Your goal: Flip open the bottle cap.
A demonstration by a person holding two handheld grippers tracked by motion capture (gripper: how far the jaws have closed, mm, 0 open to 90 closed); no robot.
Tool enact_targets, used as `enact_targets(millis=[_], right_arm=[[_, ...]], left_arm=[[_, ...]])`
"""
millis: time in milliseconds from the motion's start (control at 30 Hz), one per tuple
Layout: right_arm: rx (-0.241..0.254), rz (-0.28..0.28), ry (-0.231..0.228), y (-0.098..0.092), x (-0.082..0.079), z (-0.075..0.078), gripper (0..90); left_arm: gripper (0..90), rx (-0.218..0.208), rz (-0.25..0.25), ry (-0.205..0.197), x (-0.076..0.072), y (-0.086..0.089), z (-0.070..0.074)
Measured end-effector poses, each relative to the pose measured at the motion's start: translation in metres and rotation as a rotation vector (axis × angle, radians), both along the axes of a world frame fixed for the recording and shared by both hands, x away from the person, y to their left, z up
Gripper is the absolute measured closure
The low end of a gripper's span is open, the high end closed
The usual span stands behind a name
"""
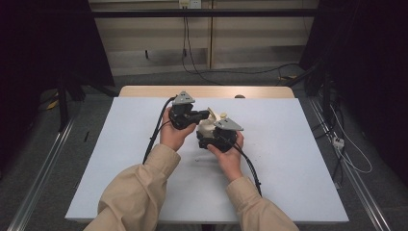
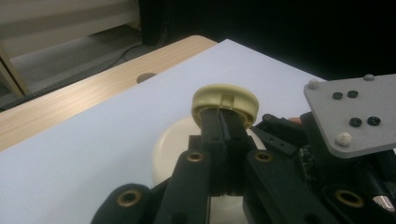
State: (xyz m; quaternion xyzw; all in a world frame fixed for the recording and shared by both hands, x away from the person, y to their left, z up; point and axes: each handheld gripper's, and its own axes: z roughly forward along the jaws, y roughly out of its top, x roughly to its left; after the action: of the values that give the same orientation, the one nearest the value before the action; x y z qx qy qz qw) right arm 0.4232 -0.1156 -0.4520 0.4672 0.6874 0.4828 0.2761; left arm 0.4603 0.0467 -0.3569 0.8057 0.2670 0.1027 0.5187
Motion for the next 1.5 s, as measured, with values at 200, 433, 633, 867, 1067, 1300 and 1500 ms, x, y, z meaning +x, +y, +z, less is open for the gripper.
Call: enact_targets(millis=[200,433,633,867,1067,1300,1500], right_arm=[[-0.001,0.000,0.000,0.000,0.000,0.000,4.9],[0.000,0.000,0.001,0.000,0.000,0.000,4.9],[-0.001,-0.001,0.001,0.000,0.000,0.000,4.9],[-0.001,0.001,0.002,0.000,0.000,0.000,4.9],[0.000,0.000,0.002,0.000,0.000,0.000,4.9],[0.000,0.000,0.003,0.000,-0.001,0.000,4.9],[-0.001,0.001,0.003,0.000,-0.001,0.000,4.9]], left_arm=[[90.0,-0.001,0.002,0.003,0.002,-0.002,-0.001],[90.0,-0.002,-0.003,0.005,0.002,-0.004,-0.002],[90.0,-0.001,-0.003,0.009,0.003,-0.005,-0.003],[90.0,0.000,-0.007,0.009,0.004,-0.007,-0.004],[90.0,0.004,-0.012,0.008,0.005,-0.010,-0.002],[90.0,0.013,-0.013,0.004,0.005,-0.012,-0.001],[90.0,0.007,-0.011,0.010,0.007,-0.012,-0.002]])
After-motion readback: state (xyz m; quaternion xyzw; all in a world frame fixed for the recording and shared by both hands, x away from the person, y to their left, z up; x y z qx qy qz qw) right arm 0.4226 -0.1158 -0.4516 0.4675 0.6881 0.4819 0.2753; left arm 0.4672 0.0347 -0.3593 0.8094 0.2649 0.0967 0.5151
